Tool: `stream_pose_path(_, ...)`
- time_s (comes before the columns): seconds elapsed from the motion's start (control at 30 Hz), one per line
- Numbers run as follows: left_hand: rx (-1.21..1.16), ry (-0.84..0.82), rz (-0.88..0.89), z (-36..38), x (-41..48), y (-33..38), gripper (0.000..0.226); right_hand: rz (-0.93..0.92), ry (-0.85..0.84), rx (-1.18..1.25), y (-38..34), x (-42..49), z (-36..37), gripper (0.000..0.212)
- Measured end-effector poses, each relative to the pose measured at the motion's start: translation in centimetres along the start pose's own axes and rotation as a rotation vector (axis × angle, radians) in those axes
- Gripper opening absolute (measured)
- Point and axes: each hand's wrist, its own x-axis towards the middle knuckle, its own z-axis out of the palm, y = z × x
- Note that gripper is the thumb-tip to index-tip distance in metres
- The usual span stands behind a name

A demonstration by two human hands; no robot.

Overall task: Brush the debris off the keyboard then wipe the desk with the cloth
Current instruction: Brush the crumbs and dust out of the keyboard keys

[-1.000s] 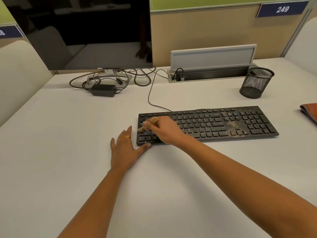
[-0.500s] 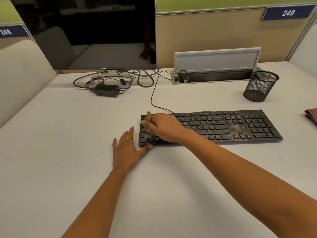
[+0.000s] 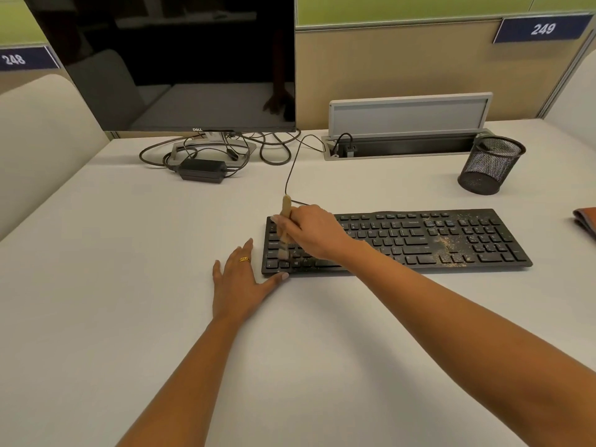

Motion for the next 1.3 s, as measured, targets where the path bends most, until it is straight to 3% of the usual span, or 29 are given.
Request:
stream_pose_path(0.07,0.0,-0.002,0.002,0.0,0.0,0.0,0.1,0.043,0.039,0.12,-0.4,0.1,0.4,0.04)
stream_pose_path(0.2,0.001,-0.002,0.005,0.0,0.1,0.0,0.1,0.071,0.028,0.043,-1.0,-0.1,1.5,0.042)
stream_pose_path(0.77,0.009,-0.017,-0.001,0.0,0.1,-0.1,0.098,0.05,-0.024,0.123,-1.0,0.5,1.5,0.043)
stream_pose_path(0.87,0.008,-0.024,-0.004,0.0,0.1,-0.1,0.098,0.007,-0.088,0.028,-0.8,0.0,1.2,0.042)
stream_pose_path(1.03,0.005,-0.017,-0.006,0.0,0.1,-0.1,0.098,-0.069,-0.026,-0.237,-0.7,0.4,0.3,0.037)
stream_pose_path(1.2,-0.008,-0.022,-0.001,-0.1,0.0,0.0,0.098,-0.003,-0.014,0.038,-0.6,0.3,0.0,0.039)
stream_pose_path(1.3,0.005,-0.027,-0.002,-0.1,0.1,-0.1,0.099,-0.007,-0.081,-0.005,-0.3,0.2,0.3,0.041)
